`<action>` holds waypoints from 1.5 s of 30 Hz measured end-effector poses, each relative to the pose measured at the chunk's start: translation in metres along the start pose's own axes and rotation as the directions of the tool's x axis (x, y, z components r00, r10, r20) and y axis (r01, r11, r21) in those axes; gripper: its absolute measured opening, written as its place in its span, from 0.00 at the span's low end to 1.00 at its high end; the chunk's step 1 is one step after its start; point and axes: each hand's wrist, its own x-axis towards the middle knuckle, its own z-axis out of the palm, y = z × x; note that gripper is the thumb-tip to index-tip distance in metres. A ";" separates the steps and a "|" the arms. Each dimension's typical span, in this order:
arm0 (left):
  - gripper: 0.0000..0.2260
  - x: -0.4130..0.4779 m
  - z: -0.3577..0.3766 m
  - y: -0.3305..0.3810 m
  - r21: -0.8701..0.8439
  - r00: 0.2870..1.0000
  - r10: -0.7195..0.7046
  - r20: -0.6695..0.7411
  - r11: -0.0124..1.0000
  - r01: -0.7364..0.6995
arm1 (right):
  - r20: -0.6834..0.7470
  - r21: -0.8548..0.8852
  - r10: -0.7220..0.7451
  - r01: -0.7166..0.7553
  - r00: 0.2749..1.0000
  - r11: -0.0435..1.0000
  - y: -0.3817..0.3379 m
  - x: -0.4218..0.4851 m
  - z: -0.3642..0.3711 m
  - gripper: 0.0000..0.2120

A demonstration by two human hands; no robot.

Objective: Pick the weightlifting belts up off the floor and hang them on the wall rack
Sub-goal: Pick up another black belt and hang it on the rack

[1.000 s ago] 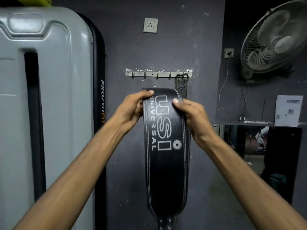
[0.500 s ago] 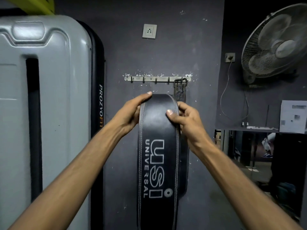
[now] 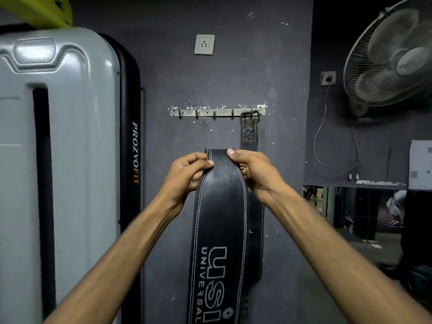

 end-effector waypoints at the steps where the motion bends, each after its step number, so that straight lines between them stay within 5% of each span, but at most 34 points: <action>1: 0.05 0.002 0.001 0.001 -0.011 0.997 -0.074 -0.001 0.997 0.074 | 0.017 0.016 -0.034 0.034 0.999 0.999 0.005 -0.001 -0.002 0.09; 5: 0.17 0.017 0.007 0.002 -0.011 0.952 -0.305 0.016 0.952 0.305 | 0.078 0.075 -0.137 0.132 0.987 0.988 0.029 -0.004 -0.014 0.04; 11: 0.09 0.044 0.014 -0.014 -0.016 0.984 -0.139 -0.107 0.990 0.138 | 0.133 -0.039 -0.211 0.218 0.968 0.975 0.052 0.011 -0.031 0.03; 17: 0.05 0.060 -0.002 -0.038 0.100 1.000 0.018 0.007 0.995 -0.019 | 0.042 -0.118 0.010 -0.005 0.999 0.993 0.045 0.071 -0.023 0.23; 23: 0.05 0.082 -0.039 -0.058 0.199 0.982 -0.004 0.188 0.979 -0.034 | -0.105 -0.035 -0.059 0.055 0.993 0.998 0.049 0.121 0.004 0.09; 32: 0.32 0.177 -0.075 -0.071 -0.016 0.966 -0.225 0.129 0.973 0.229 | -0.087 -0.205 -0.277 0.255 0.957 0.945 0.098 0.139 0.015 0.04; 37: 0.17 0.209 -0.068 -0.084 -0.080 0.985 -0.169 -0.018 0.983 0.167 | 0.003 -0.232 -0.278 0.271 0.961 0.934 0.113 0.155 0.006 0.07; 41: 0.13 0.228 -0.064 -0.094 0.099 1.000 0.004 -0.027 0.995 -0.001 | 0.036 -0.296 -0.167 0.170 0.985 0.940 0.112 0.180 -0.011 0.17; 45: 0.09 0.243 -0.056 -0.108 0.234 0.986 0.160 0.039 0.958 -0.164 | -0.039 -0.180 -0.183 0.173 0.982 0.968 0.092 0.212 -0.026 0.06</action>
